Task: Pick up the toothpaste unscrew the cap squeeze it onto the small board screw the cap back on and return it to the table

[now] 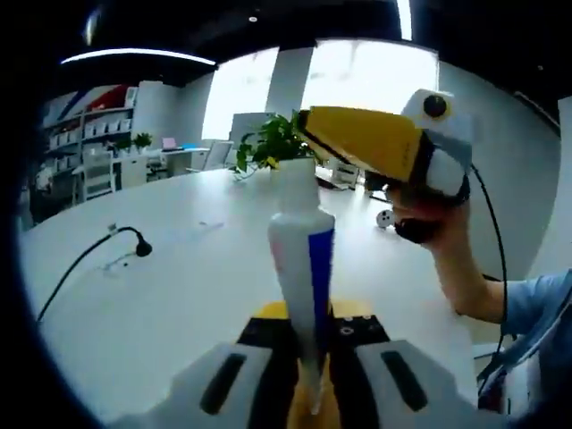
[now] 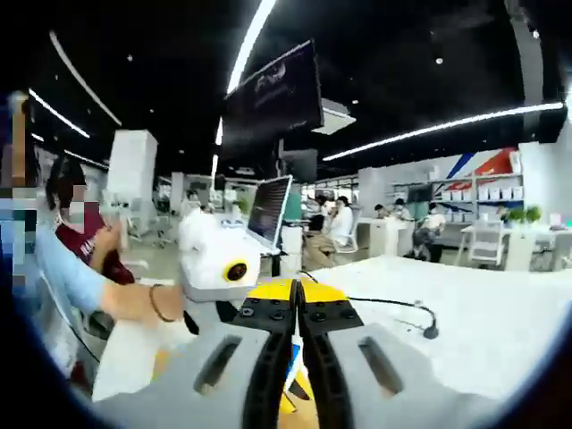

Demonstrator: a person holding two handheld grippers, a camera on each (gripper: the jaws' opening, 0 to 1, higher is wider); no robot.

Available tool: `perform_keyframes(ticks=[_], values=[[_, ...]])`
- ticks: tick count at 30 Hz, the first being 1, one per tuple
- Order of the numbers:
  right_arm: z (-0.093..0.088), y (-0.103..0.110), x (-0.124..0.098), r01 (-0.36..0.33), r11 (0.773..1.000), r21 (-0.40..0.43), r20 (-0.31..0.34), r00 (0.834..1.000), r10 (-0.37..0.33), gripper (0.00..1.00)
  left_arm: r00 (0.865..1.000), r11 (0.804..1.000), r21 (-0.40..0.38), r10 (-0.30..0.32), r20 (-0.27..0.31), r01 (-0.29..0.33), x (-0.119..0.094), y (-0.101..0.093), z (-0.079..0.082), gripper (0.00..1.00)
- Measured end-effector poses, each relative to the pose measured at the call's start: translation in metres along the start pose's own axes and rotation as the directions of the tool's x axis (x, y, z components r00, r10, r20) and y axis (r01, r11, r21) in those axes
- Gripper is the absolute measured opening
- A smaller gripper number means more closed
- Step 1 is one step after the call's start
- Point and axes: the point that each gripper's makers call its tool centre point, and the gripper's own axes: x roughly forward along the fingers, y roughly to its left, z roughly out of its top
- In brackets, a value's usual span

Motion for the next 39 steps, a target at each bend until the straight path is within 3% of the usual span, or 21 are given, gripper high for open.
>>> perform_keyframes(ticks=[3,5,6,7,9,12,15,18,21,25,26,29,30,32,33,35,39], values=[[0.006,-0.011,-0.006,0.026,1.0,0.004,0.009,1.0,-0.026,0.01,1.0,1.0,-0.005,0.003,0.008,-0.003,-0.003,0.002,-0.003,0.1],[0.007,-0.019,-0.01,0.04,0.999,0.006,0.03,0.999,-0.04,0.05,0.999,0.999,-0.015,-0.033,0.022,0.033,-0.005,-0.003,-0.002,0.1],[0.006,-0.022,-0.011,0.04,0.999,0.012,0.032,0.999,-0.04,0.13,0.999,0.999,0.001,-0.048,0.026,0.048,-0.006,-0.006,-0.003,0.1],[0.001,-0.022,-0.011,0.026,0.998,0.054,0.009,1.0,-0.027,0.27,0.998,0.997,0.042,-0.058,0.037,0.057,-0.008,-0.009,-0.002,0.1],[-0.007,-0.025,-0.011,0.002,0.995,0.098,-0.01,1.0,-0.001,0.4,0.997,0.997,0.052,-0.061,0.038,0.059,-0.01,-0.013,-0.003,0.1],[-0.021,-0.017,-0.008,-0.104,0.974,0.199,-0.042,0.993,0.115,0.4,0.995,0.991,0.109,-0.088,0.042,0.083,-0.013,-0.024,-0.004,0.1],[-0.042,-0.006,-0.002,-0.2,0.93,0.308,-0.074,0.97,0.233,0.37,0.994,0.985,0.151,-0.097,0.046,0.089,-0.017,-0.033,-0.005,0.1],[-0.059,-0.004,0.004,-0.209,0.934,0.289,-0.135,0.957,0.256,0.32,0.993,0.98,0.172,-0.106,0.05,0.096,-0.02,-0.04,-0.006,0.1],[-0.063,0.007,0.009,-0.249,0.934,0.255,-0.129,0.949,0.288,0.22,0.993,0.978,0.187,-0.104,0.058,0.091,-0.023,-0.043,-0.007,0.11],[-0.064,0.006,0.007,-0.214,0.953,0.216,-0.158,0.955,0.25,0.2,0.985,0.975,0.192,-0.137,0.106,0.115,-0.024,-0.047,-0.005,0.11],[-0.061,0.002,0.007,-0.193,0.966,0.174,-0.159,0.962,0.221,0.2,0.983,0.971,0.203,-0.147,0.109,0.122,-0.023,-0.049,-0.006,0.12],[-0.06,0.002,0.005,-0.158,0.976,0.148,-0.201,0.962,0.186,0.2,0.996,0.981,0.173,-0.086,0.004,0.084,-0.016,-0.044,-0.03,0.1],[-0.061,0.004,0.004,-0.16,0.979,0.13,-0.216,0.959,0.185,0.2,0.995,0.983,0.173,-0.076,0.057,0.065,-0.013,-0.044,-0.025,0.1],[-0.057,-0.006,0.003,-0.132,0.984,0.116,-0.206,0.966,0.154,0.2,0.989,0.989,0.072,-0.131,0.066,0.126,-0.013,-0.056,-0.025,0.07],[-0.054,-0.011,0.003,-0.11,0.985,0.132,-0.185,0.974,0.134,0.19,0.981,0.981,-0.05,-0.183,0.061,0.186,-0.015,-0.065,-0.023,0.06],[-0.049,-0.013,0.001,-0.115,0.981,0.156,-0.15,0.979,0.139,0.19,0.973,0.976,-0.057,-0.205,0.103,0.212,-0.018,-0.071,-0.017,0.05],[-0.053,-0.016,-0.001,-0.106,0.983,0.149,-0.178,0.975,0.132,0.19,0.978,0.979,-0.067,-0.188,0.09,0.194,-0.019,-0.077,-0.024,0.05]])
